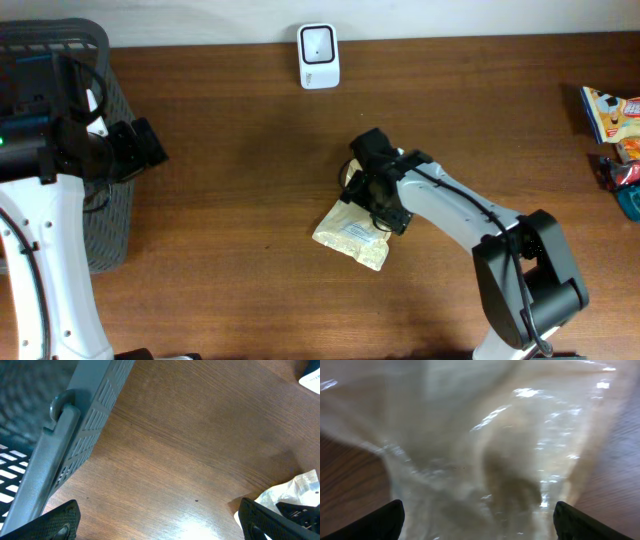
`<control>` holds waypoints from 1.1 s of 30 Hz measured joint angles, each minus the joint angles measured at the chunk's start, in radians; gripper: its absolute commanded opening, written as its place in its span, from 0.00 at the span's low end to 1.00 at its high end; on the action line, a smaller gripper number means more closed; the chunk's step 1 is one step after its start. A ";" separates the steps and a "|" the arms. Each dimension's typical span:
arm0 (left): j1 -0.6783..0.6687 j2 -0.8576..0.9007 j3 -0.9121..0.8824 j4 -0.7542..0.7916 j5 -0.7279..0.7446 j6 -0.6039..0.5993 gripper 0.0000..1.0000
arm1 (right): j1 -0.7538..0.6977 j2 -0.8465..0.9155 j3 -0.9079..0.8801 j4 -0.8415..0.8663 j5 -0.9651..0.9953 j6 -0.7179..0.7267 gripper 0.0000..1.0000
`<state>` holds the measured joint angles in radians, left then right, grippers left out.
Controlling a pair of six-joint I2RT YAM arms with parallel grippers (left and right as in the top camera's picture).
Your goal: Scan the item barcode
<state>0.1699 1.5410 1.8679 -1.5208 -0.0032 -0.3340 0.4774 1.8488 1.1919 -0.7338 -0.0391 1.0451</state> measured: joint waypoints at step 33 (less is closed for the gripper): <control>0.000 0.000 0.000 0.000 0.000 0.000 0.99 | -0.012 0.115 0.105 -0.121 0.007 -0.085 0.32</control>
<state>0.1699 1.5410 1.8679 -1.5208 -0.0032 -0.3340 0.4652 1.9640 1.2972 -0.8547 -0.0322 0.9604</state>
